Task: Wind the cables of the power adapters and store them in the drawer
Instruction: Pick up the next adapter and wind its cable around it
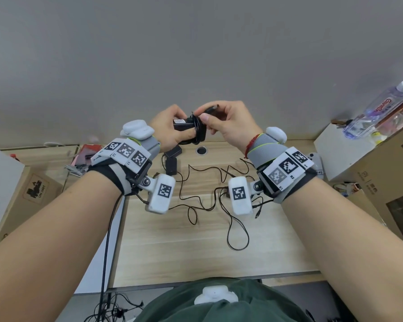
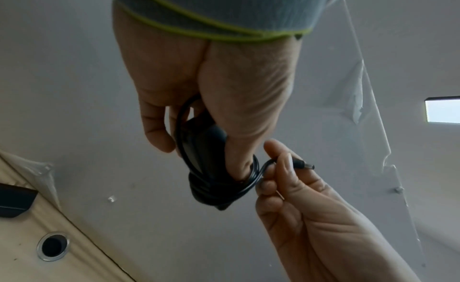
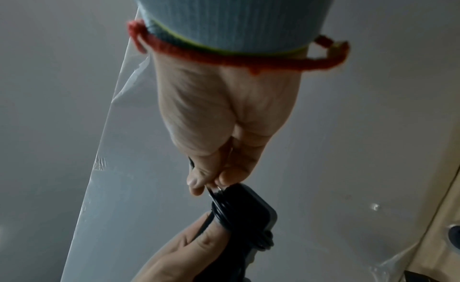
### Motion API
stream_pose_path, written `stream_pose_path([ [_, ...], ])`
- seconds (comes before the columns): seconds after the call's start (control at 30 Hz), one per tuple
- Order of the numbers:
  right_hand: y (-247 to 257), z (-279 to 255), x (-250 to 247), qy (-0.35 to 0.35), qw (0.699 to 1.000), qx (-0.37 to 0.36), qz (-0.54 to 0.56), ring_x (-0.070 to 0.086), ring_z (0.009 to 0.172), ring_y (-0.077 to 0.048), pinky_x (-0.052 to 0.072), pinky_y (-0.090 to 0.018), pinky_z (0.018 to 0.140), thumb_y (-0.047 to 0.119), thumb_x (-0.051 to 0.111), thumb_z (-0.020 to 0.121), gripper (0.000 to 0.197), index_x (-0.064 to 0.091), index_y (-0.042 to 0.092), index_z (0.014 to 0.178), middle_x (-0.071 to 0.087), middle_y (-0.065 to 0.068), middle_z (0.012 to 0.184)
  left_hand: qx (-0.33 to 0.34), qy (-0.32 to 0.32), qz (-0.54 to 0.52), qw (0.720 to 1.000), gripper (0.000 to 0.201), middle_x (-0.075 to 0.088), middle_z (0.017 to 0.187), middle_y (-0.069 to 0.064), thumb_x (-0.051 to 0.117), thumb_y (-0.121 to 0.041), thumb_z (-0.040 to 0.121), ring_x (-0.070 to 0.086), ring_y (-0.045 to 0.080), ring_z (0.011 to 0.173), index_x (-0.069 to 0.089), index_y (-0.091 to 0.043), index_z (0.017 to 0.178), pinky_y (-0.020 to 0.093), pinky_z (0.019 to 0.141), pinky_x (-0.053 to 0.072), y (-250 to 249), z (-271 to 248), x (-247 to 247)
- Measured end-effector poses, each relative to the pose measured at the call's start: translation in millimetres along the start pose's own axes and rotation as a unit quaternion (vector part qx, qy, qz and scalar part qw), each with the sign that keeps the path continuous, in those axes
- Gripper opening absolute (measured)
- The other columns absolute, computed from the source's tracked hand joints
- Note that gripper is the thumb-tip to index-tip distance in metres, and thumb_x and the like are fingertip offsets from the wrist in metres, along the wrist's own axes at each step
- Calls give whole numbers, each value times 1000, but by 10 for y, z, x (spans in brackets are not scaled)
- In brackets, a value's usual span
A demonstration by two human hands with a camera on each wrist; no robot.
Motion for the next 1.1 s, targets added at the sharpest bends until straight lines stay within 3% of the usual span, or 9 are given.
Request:
stream_pose_path([
  [0.1,-12,-16,-54,-28,1000,-1,9,56,61,-13,51,-23,61,3,61,93,14,72,11,95,64,-18,75,10,23,-20,999,56,67,90,-2,73,-53,63,64,19,82,55,-31,111,34,75,51,-72,-19,43],
  [0.2,-44,-46,-75,-48,998,20,47,56,55,-9,48,-20,54,0,60,93,12,67,4,102,66,-6,73,9,22,-16,1000,49,68,102,0,78,-32,77,67,21,95,59,-24,122,40,88,55,-71,-4,41],
  [0.3,-97,-78,-61,-50,995,51,76,52,50,-12,44,-20,49,3,66,90,23,60,5,113,67,-3,67,-40,5,-105,994,40,65,104,8,78,-24,81,70,28,89,59,-18,116,46,75,61,-23,-28,63],
  [0.43,-205,-142,108,3,992,108,73,50,50,-14,40,-23,48,7,71,87,39,47,7,117,66,-9,68,-96,-35,-225,969,31,60,101,9,64,-13,93,67,23,78,52,-9,122,39,62,62,33,-47,84],
  [0.57,-335,-152,181,10,987,151,49,51,55,-19,39,-30,52,13,76,84,46,43,10,116,67,-17,74,-123,-60,-255,957,26,60,96,5,56,-11,97,65,19,73,50,-9,122,31,54,60,32,-13,66],
  [0.8,-399,-85,69,-36,983,178,26,53,60,-23,43,-33,58,16,78,83,49,45,6,119,66,0,58,-118,-38,-248,961,21,58,105,6,55,-12,96,66,22,77,49,-14,117,41,70,61,30,10,137],
  [0.9,-366,-60,31,-49,984,172,8,56,53,-19,45,-26,52,13,77,83,40,53,1,112,67,-4,62,-100,-37,-232,967,21,57,97,1,57,-14,96,65,20,78,49,-15,115,40,70,61,14,17,148],
  [0.97,-374,-44,-14,-64,983,171,-10,57,50,-14,45,-23,49,14,80,81,27,59,5,97,65,-4,63,-90,-35,-221,970,21,55,96,0,57,-15,96,63,20,84,49,-15,116,39,70,61,8,26,149],
  [1.1,-398,2,-165,-113,977,150,-101,59,56,-11,55,-31,64,28,87,71,26,61,24,72,65,4,66,-74,-24,-199,977,27,56,102,2,59,-18,96,64,18,86,51,-12,122,35,68,61,26,33,167],
])
Point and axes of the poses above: each hand's wrist, its own z-axis towards the middle knuckle, its own x-axis out of the palm, y = z × x, the point moved 10 cm from there along z, towards the middle knuckle
